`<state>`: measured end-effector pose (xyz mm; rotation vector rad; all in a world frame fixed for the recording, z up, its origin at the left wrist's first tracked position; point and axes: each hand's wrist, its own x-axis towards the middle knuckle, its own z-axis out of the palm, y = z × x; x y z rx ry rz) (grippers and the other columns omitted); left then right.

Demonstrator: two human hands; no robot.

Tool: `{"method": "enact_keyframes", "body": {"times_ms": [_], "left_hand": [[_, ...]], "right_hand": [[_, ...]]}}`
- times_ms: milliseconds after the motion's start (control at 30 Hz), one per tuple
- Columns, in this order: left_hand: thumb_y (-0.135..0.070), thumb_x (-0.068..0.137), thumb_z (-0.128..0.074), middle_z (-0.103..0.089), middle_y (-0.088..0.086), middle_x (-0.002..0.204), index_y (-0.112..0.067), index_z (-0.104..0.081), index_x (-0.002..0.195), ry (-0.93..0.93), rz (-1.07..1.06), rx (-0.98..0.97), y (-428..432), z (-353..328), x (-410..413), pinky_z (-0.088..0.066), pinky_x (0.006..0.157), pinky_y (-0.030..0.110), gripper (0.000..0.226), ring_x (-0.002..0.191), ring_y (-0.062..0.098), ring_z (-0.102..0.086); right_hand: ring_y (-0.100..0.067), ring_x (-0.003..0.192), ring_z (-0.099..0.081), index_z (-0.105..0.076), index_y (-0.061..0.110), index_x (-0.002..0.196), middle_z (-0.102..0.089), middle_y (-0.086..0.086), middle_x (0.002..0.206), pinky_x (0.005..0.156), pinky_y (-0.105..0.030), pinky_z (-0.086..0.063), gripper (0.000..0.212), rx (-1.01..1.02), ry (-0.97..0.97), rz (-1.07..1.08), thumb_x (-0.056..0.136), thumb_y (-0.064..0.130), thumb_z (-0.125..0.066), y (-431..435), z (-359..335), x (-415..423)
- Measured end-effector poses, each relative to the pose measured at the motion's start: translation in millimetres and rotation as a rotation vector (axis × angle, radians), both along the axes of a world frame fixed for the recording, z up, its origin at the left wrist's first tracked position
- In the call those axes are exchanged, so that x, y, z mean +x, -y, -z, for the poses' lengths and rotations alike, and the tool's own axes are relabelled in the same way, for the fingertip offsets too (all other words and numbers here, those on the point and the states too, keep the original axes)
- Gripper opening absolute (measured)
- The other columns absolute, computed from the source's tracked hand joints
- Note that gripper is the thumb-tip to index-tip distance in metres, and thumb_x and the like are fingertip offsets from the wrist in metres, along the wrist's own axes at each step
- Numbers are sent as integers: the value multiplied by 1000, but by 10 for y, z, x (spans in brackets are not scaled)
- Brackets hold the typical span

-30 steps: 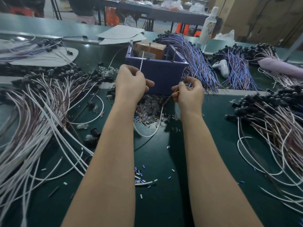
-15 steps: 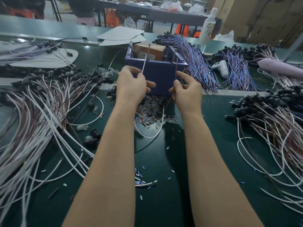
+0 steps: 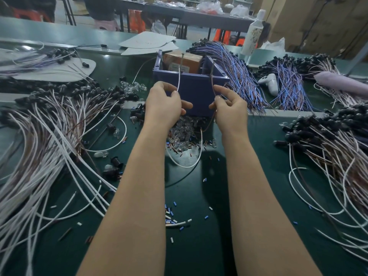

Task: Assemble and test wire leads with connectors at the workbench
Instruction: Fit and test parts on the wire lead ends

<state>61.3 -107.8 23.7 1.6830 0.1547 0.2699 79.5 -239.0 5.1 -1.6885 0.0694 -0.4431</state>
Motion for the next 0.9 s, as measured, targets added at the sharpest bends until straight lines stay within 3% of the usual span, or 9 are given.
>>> {"method": "enact_keyframes", "body": {"times_ms": [600, 900], "left_hand": [[-13, 98, -40, -70, -2, 65, -21, -46, 95, 3, 36, 45, 29, 7, -1, -42, 54, 25, 10, 38, 0, -49], [-13, 98, -40, -70, -1, 65, -19, -46, 97, 7, 32, 29, 31, 18, 1, -40, 52, 24, 8, 37, 0, -49]], "right_hand": [[-4, 55, -47, -66, 20, 109, -56, 2, 63, 52, -15, -36, 26, 41, -36, -49, 96, 8, -47, -8, -26, -27], [-5, 60, -50, -64, 24, 101, -58, 2, 64, 56, -18, -37, 25, 53, -29, -55, 94, 7, -48, -20, -37, -32]]}}
